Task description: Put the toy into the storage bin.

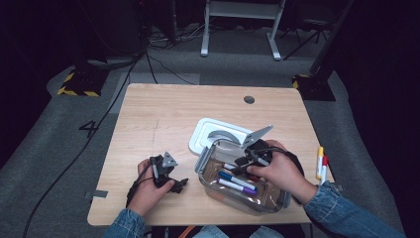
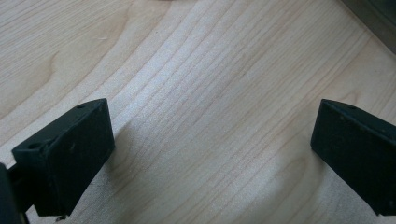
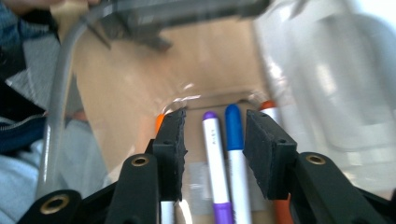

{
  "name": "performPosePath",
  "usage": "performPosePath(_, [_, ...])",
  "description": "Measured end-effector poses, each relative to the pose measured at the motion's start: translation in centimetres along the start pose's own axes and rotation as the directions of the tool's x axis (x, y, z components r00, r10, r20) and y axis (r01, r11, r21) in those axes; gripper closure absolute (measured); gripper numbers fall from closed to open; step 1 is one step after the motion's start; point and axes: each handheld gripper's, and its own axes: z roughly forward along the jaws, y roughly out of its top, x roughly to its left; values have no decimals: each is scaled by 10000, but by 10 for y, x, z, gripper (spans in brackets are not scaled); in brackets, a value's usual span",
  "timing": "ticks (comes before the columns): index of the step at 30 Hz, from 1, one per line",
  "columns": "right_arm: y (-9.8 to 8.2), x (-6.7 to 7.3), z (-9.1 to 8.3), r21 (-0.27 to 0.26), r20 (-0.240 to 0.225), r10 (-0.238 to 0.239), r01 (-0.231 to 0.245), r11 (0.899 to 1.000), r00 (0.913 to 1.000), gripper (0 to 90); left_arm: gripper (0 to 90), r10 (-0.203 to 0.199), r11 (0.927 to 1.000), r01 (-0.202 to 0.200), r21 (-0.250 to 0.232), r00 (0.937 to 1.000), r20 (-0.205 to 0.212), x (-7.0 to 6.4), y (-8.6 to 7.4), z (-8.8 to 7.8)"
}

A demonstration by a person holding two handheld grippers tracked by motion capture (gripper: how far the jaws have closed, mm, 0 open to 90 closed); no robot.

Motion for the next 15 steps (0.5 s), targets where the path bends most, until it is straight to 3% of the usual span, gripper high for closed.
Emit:
performPosePath(5, [-3,-14,-30,-631,666,272,-230,9977,9974,587,0,7,10000,-7,0,10000,0,0,0,0])
performPosePath(8, [-10,-27,-49,-954,1171,612,-501,9942,9912,586,0,1,10000,-1,-1,10000,-1,0,0,0])
performPosePath(11, [-18,-40,-64,-1206,1508,982,-802,9894,9837,592,0,5,10000,-5,1,10000,0,0,0,0])
performPosePath(15, [-34,-61,-76,-1328,2119,1590,-1327,9822,9643,602,0,0,10000,0,-22,10000,-1,0,0,0])
